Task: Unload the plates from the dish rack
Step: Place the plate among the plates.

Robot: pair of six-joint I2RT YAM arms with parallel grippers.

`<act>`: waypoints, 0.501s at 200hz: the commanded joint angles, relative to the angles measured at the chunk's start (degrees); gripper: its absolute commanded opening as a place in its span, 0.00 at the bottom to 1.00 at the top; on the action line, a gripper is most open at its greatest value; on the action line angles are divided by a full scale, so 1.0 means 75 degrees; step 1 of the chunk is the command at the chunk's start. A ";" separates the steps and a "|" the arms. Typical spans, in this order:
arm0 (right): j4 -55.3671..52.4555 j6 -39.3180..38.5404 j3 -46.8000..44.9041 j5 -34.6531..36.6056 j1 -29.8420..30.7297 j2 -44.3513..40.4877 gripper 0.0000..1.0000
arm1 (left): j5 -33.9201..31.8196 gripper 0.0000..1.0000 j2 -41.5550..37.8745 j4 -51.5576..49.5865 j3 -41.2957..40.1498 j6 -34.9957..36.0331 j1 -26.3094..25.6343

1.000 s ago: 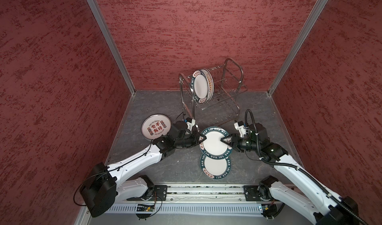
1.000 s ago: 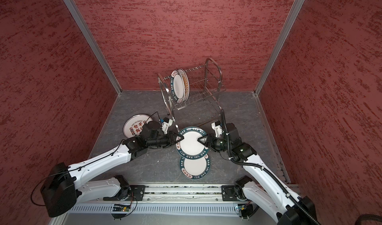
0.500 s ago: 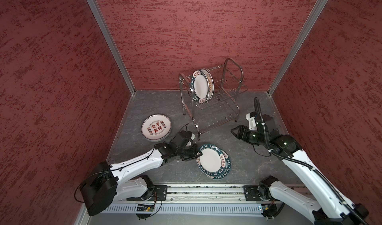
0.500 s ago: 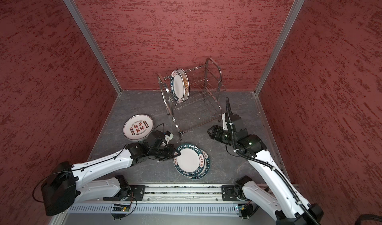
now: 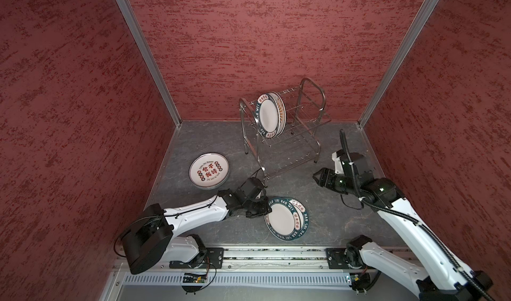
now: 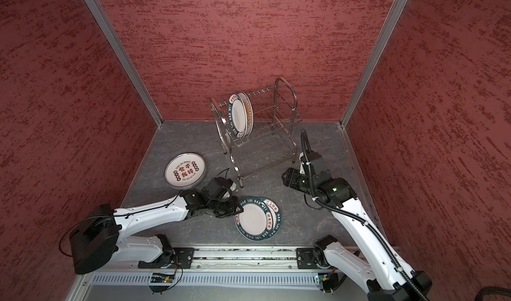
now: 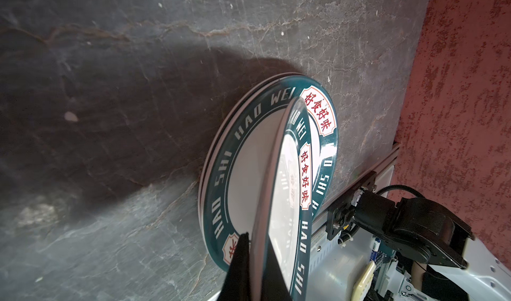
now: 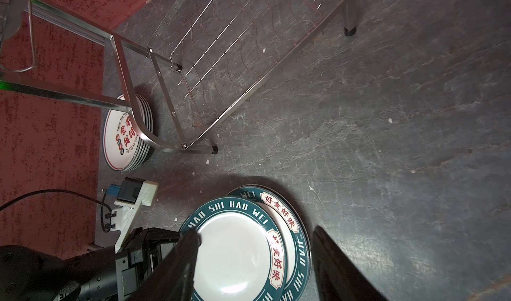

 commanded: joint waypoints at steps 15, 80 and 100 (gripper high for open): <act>-0.0090 -0.0116 0.0043 0.0091 -0.0051 0.0013 0.66 | -0.0286 0.07 0.0178 -0.0224 0.0400 0.0129 -0.0149; -0.0098 -0.0151 -0.0001 0.0059 -0.0050 0.0095 0.68 | -0.0644 0.31 0.0432 -0.0892 0.0859 0.0194 -0.0272; -0.0102 -0.0174 -0.0004 0.0035 -0.0048 0.0107 0.68 | -0.0692 0.38 0.0582 -0.1092 0.1016 0.0203 -0.0284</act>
